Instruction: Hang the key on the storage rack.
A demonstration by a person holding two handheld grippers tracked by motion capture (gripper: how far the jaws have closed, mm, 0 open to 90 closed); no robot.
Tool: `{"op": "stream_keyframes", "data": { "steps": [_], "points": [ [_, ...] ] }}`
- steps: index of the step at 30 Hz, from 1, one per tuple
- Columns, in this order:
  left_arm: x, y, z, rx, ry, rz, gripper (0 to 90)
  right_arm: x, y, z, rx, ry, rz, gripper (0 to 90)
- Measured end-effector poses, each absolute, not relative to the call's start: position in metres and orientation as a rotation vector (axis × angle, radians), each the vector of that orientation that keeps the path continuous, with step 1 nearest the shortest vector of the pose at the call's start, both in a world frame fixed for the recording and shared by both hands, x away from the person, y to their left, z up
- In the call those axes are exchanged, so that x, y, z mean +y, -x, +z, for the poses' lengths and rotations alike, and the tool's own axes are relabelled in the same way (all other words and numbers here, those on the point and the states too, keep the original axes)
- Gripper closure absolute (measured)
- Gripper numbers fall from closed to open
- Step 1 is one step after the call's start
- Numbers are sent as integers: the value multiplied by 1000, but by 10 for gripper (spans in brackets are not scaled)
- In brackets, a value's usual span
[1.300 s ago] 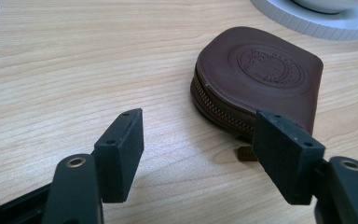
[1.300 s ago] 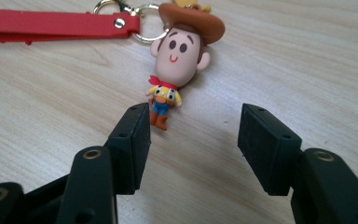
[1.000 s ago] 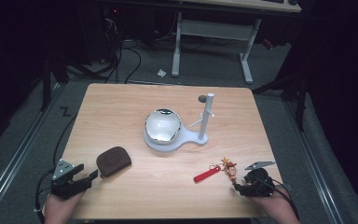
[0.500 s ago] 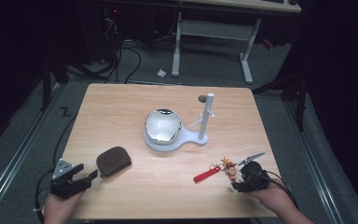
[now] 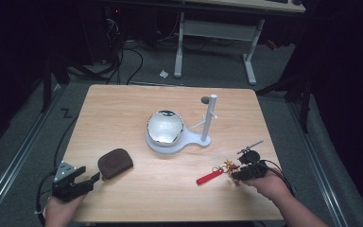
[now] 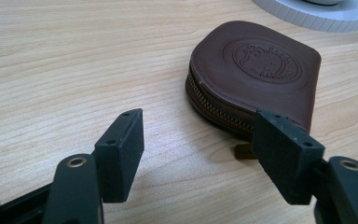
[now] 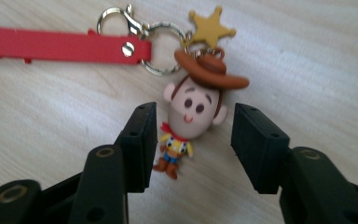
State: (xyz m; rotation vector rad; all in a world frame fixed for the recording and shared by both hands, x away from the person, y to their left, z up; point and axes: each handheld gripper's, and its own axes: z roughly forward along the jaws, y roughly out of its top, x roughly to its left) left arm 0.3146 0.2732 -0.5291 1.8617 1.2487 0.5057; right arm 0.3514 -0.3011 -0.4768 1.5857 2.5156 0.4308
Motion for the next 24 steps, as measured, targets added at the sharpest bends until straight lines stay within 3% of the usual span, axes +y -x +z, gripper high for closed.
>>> {"op": "stream_keyframes", "data": {
  "steps": [13, 24],
  "points": [
    [276, -314, -529, 1261, -1845, 499, 346, -303, -359, -487, 2509, -1689, 394, 522],
    [275, -315, -530, 1261, -1849, 496, 347, -301, -363, -488, 2534, -1666, 388, 565]
  ]
}}
